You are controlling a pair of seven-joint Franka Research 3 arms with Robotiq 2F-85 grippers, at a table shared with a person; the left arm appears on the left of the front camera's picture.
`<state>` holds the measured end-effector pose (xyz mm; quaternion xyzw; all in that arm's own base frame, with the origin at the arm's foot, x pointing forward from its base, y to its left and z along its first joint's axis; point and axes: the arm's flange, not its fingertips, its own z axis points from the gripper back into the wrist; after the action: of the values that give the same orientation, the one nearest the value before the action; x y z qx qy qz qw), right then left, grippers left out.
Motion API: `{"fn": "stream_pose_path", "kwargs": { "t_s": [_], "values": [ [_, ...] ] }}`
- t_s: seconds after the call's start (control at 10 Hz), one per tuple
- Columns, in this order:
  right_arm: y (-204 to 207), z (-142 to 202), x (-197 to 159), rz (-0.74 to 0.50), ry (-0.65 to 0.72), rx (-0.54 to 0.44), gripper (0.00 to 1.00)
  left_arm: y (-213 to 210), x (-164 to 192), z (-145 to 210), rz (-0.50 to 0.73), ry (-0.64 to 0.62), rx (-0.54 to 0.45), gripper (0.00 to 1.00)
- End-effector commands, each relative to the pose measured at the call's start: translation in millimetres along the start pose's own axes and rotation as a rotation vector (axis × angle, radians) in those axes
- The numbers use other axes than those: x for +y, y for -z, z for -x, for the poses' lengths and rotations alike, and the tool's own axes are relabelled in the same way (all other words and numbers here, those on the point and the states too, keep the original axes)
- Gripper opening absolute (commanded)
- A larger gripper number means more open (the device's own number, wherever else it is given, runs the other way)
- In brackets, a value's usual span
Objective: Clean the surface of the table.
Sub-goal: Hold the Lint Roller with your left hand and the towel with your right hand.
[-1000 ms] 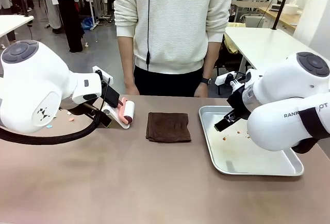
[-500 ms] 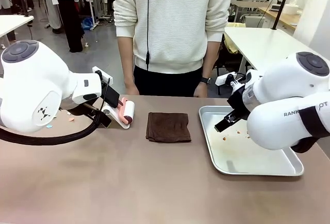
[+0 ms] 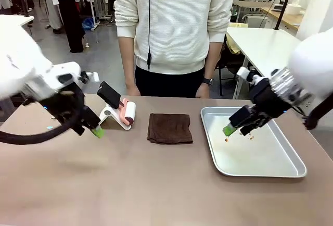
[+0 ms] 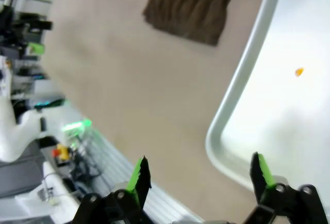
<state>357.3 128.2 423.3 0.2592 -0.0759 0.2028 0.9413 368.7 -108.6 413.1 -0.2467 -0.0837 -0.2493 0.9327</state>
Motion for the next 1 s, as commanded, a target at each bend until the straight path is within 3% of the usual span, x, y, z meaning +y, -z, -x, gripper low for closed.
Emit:
{"fn": "stream_pose_path", "kwargs": {
  "t_s": [0.0,0.2,0.4,0.6,0.9],
  "values": [
    [-25,14,-24,-0.166,0.068,0.008,1.0,-39,22,25,0.216,-0.006,-0.086,1.0],
    [-54,61,-48,-0.342,0.143,-0.104,1.0,-83,45,69,0.357,-0.013,-0.224,1.0],
    [-85,134,-79,-0.378,0.267,-0.339,1.0,-111,79,124,0.349,-0.223,-0.407,1.0],
    [-107,186,-120,-0.381,0.401,-0.515,1.0,-116,109,170,0.353,-0.391,-0.507,1.0],
    [-127,219,-202,-0.429,0.58,-0.629,1.0,-98,104,205,0.412,-0.584,-0.625,1.0]
  ]
}}
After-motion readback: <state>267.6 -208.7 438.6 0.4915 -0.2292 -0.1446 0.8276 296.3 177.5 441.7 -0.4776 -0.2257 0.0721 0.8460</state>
